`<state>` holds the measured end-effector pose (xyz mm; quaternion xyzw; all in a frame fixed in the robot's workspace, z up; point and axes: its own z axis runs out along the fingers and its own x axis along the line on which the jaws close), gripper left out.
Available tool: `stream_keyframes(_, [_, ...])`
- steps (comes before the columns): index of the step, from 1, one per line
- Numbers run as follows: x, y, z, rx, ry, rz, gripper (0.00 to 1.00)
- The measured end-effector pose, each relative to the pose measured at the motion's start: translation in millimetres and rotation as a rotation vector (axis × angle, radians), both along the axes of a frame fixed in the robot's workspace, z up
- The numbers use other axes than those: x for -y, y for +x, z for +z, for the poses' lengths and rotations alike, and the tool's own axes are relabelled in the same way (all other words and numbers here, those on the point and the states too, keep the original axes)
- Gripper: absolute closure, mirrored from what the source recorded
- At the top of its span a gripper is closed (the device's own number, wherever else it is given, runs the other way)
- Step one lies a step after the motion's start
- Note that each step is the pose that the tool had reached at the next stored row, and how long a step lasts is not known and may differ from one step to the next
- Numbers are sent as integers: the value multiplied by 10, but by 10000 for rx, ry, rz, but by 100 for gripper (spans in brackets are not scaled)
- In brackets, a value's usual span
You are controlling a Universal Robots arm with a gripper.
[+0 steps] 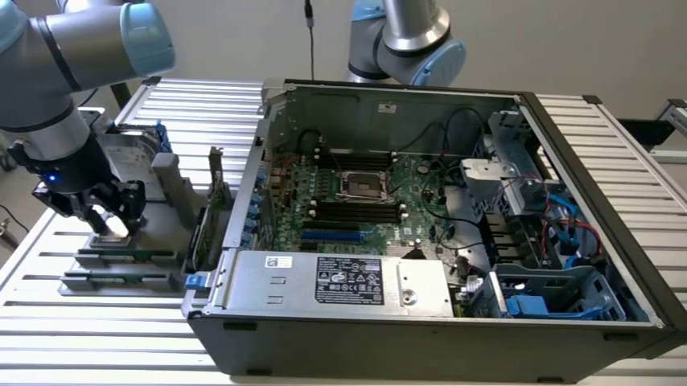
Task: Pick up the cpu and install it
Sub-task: 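Pick up the cpu and move it towards the insertion slot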
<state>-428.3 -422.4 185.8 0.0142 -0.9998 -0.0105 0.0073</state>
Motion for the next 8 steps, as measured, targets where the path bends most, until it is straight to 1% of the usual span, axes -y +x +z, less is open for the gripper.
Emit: stream_keyframes(8, [-2, 0, 1, 0, 0, 0, 45])
